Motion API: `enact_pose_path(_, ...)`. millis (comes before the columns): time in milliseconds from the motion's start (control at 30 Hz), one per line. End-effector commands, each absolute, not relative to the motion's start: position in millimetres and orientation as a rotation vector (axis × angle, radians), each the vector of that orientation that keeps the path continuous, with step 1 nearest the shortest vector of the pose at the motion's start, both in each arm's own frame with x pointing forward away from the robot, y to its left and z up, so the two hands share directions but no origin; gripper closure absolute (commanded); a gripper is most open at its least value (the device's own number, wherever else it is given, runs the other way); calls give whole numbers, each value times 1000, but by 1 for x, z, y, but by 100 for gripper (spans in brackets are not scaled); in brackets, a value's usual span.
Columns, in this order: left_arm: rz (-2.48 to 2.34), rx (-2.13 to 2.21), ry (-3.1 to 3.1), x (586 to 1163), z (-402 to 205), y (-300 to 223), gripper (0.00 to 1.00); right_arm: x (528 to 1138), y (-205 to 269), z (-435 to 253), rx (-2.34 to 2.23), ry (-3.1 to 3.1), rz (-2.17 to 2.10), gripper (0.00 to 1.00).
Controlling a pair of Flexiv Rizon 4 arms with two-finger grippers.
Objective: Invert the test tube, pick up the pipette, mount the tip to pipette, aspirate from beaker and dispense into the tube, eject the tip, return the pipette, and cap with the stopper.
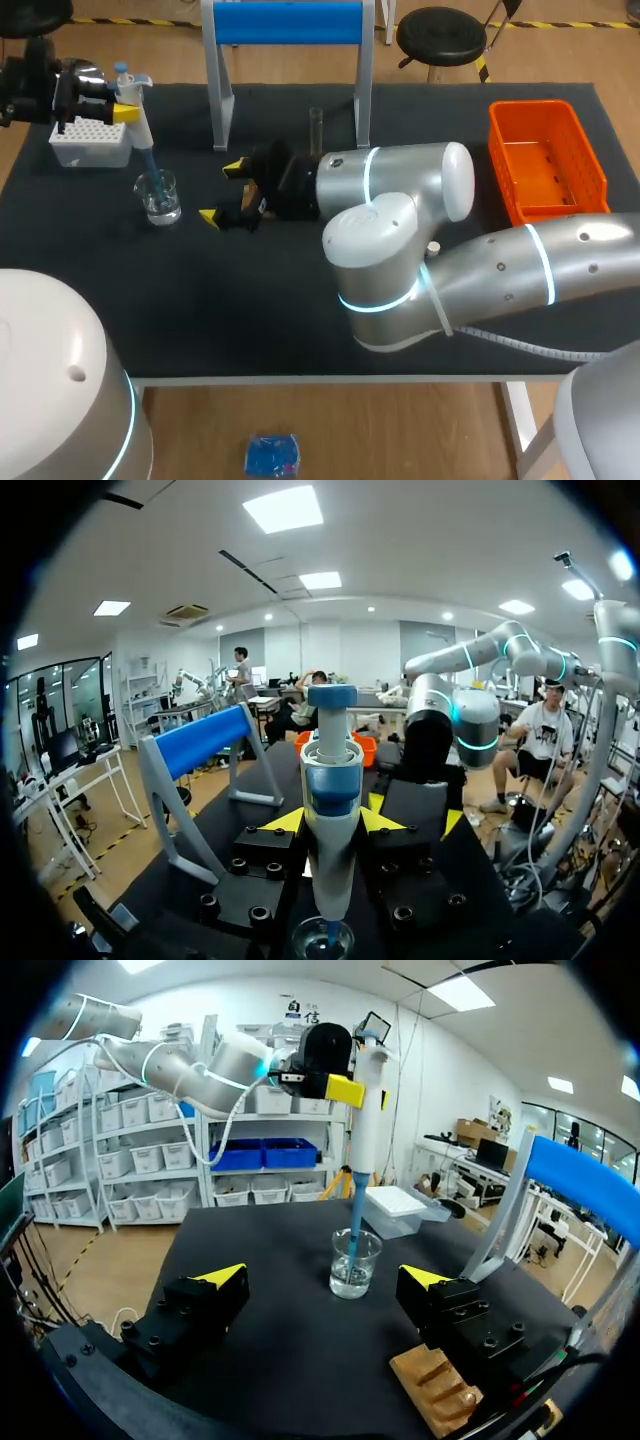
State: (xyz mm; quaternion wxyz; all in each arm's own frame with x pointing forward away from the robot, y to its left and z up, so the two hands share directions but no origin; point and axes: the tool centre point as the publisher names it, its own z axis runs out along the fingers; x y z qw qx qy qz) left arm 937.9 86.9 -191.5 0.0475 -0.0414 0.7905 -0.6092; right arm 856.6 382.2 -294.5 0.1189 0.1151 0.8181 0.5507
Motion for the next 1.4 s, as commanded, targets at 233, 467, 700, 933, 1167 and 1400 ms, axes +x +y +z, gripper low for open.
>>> enact_pose_path(233, -1857, -125, 2410, 938, -192, 87, 100, 851, 354, -231, 221, 2470, 1588, 0)
enact_pose_path(467, -1857, -125, 2410, 938, -192, 87, 100, 862, 348, -192, 89, 2498, 1611, 0)
enact_pose_path(700, -1857, -125, 2410, 938, -192, 87, 100, 874, 357, -161, -36, 2540, 1657, 0)
enact_pose_path(933, -1857, -125, 2410, 938, -192, 87, 100, 882, 375, -143, -141, 2576, 1690, 0)
enact_pose_path(1167, -1857, -125, 2410, 938, -192, 87, 100, 893, 400, -137, -218, 2623, 1691, 0)
enact_pose_path(1400, -1857, -125, 2410, 938, -192, 87, 100, 905, 422, -129, -240, 2639, 1644, 0)
